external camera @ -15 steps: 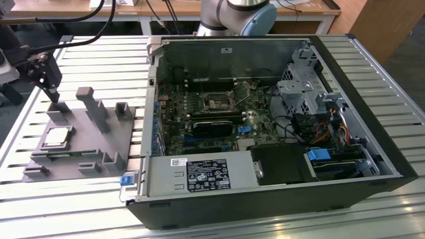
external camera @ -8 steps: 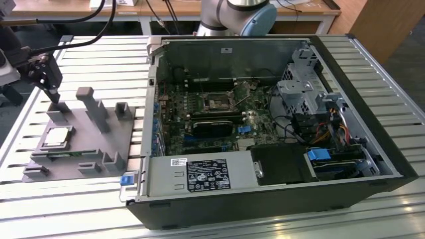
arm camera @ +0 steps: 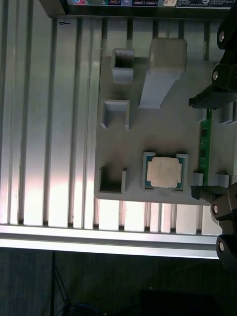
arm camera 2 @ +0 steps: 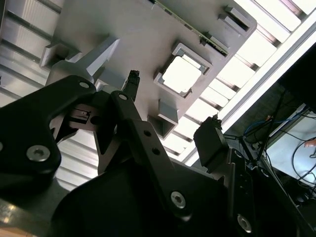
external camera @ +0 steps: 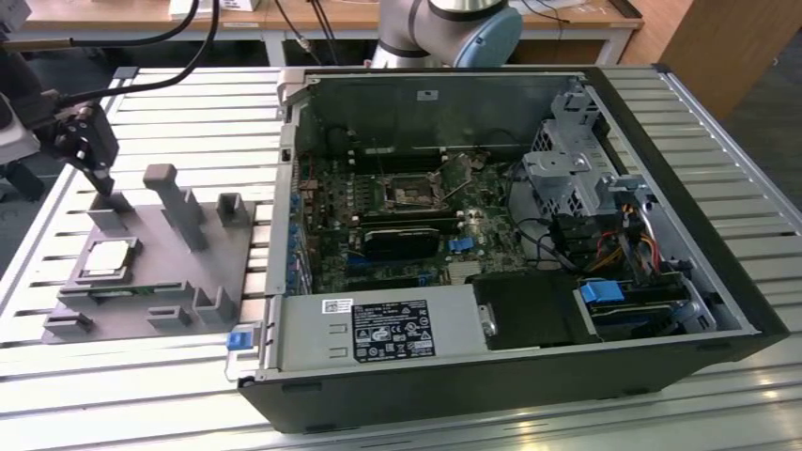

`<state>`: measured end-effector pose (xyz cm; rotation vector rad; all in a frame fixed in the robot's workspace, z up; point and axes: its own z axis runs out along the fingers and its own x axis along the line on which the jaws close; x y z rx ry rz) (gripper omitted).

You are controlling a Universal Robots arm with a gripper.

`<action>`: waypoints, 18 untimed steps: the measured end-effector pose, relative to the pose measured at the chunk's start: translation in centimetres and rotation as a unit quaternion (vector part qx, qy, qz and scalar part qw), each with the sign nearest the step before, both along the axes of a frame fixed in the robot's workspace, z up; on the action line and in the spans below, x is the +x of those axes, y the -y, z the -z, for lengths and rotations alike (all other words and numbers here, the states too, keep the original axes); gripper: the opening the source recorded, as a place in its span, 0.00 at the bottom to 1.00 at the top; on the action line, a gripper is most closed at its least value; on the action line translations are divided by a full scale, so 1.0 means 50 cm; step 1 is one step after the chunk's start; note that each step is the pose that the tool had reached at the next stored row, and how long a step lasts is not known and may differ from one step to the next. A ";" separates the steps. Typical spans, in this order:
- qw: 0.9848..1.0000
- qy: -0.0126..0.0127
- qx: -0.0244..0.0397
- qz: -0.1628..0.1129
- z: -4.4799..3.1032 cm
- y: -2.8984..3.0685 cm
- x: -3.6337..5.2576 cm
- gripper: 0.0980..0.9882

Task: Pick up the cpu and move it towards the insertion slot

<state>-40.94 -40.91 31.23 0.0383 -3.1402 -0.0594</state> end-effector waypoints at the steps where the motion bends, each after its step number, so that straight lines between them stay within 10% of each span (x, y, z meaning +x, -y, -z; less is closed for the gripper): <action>1: 1.000 0.000 0.000 0.000 0.000 0.000 0.000 0.70; 18: 1.000 0.000 0.000 0.000 0.017 0.000 -0.005 0.70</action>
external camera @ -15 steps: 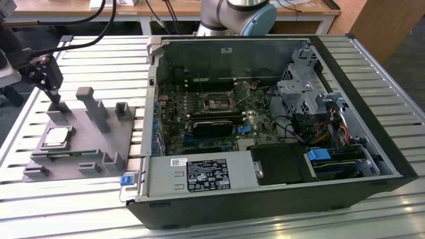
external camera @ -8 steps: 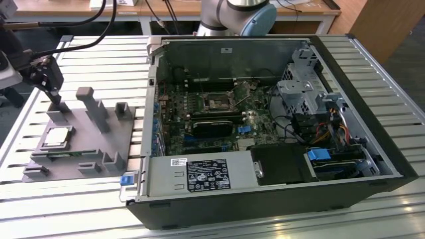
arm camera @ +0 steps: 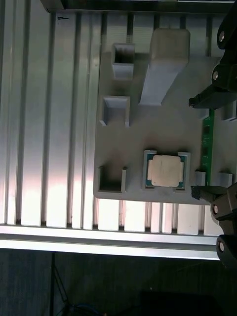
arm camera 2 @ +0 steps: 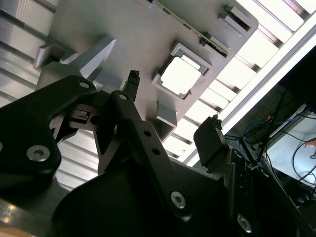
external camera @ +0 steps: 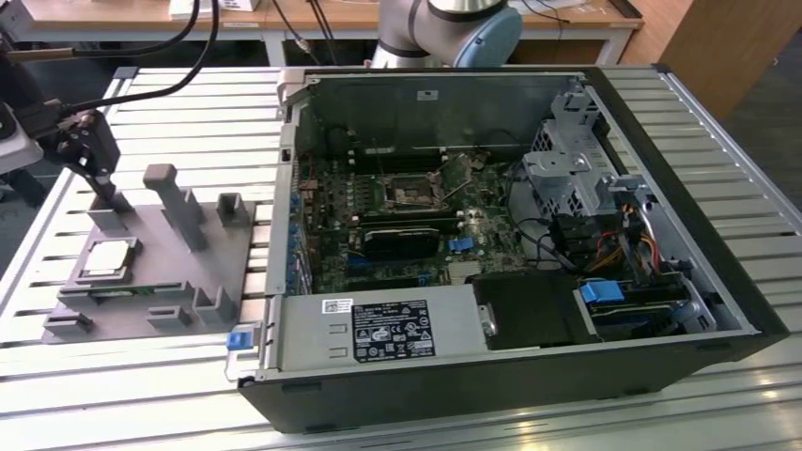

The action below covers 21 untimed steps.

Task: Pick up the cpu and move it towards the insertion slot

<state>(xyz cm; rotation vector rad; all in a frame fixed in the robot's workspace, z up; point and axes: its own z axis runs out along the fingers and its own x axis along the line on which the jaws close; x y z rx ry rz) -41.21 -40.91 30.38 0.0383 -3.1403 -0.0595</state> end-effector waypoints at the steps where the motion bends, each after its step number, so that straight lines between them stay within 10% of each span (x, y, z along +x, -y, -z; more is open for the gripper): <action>1: 1.000 0.000 0.000 0.000 0.002 0.000 -0.001 0.70; 21: 1.000 0.000 0.000 0.000 0.032 0.001 -0.005 0.70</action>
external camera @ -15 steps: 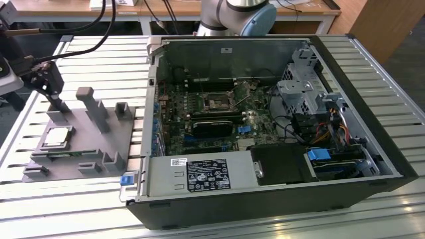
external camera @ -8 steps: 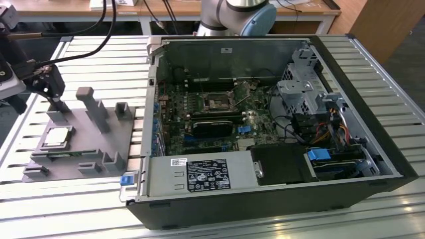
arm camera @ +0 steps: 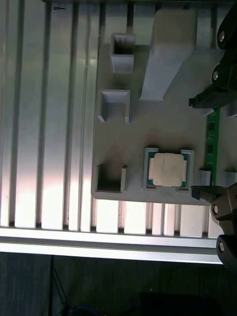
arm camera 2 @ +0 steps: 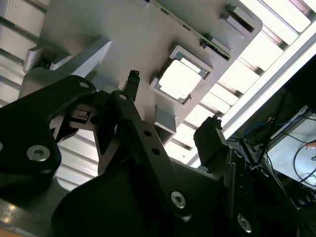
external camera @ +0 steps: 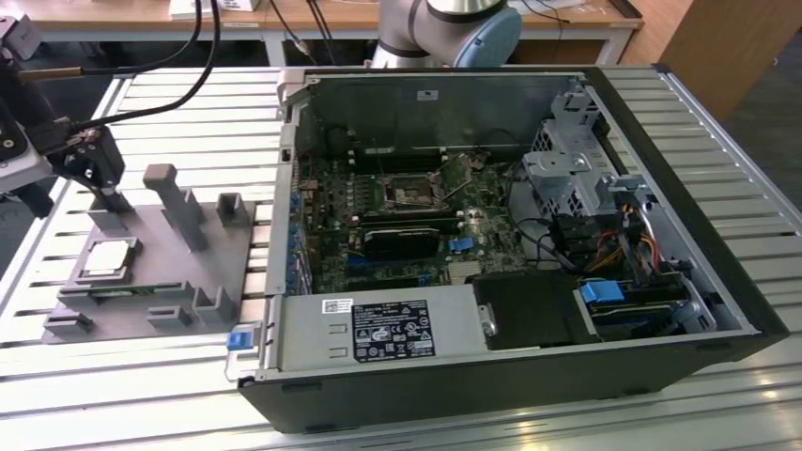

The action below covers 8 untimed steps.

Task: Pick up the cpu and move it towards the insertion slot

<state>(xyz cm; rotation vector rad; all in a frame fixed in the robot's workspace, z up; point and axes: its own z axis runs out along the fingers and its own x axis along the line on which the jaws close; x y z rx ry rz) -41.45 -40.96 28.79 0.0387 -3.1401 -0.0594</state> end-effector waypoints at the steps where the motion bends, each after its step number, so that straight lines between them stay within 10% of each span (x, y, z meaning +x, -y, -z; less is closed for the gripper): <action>1: 1.000 0.000 0.000 0.000 0.001 0.000 0.000 0.70; 8: 1.000 0.000 0.000 0.000 0.006 0.000 0.000 0.70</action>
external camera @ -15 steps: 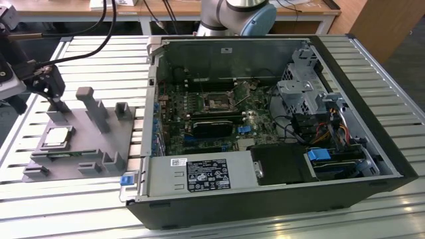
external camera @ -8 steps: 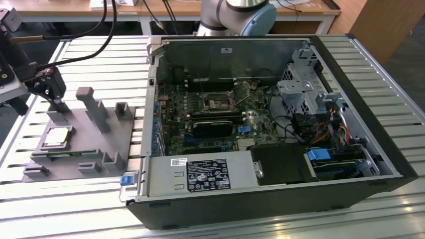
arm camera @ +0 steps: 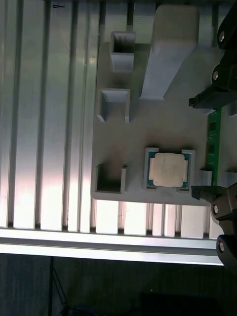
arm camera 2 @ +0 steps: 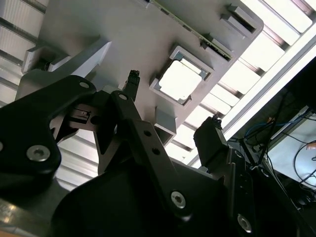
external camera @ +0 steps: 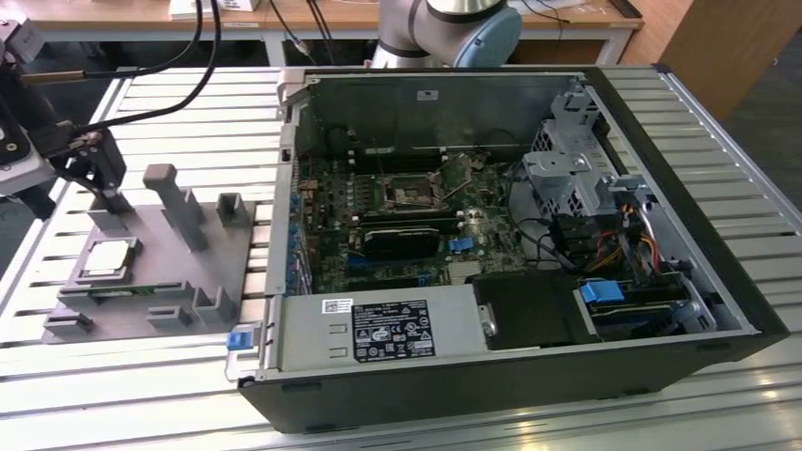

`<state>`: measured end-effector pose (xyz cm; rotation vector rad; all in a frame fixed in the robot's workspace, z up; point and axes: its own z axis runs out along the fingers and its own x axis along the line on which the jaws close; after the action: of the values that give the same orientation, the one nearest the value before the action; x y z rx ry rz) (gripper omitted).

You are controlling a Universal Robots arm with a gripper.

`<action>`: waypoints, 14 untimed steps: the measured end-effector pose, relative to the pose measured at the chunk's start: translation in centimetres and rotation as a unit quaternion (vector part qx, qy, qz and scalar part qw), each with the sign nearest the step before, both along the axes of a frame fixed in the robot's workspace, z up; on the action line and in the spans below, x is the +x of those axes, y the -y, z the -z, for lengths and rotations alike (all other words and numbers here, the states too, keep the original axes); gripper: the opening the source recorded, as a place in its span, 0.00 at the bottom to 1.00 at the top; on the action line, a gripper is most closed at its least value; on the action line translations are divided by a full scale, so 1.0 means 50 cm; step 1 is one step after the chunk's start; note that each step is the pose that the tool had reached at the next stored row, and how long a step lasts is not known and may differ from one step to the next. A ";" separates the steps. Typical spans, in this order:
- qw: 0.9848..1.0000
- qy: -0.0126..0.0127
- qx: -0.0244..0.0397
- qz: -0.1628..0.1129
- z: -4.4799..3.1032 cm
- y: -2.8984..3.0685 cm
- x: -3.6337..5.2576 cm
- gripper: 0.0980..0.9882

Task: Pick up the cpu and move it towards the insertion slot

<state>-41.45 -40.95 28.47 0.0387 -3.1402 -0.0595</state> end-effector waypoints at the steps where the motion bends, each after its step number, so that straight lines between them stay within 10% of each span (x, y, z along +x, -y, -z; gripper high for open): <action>1: 1.000 0.000 0.000 0.000 0.001 0.000 0.000 0.70; 14: 1.000 0.000 0.000 0.000 0.008 0.000 0.000 0.70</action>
<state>-41.45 -40.95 28.05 0.0387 -3.1402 -0.0594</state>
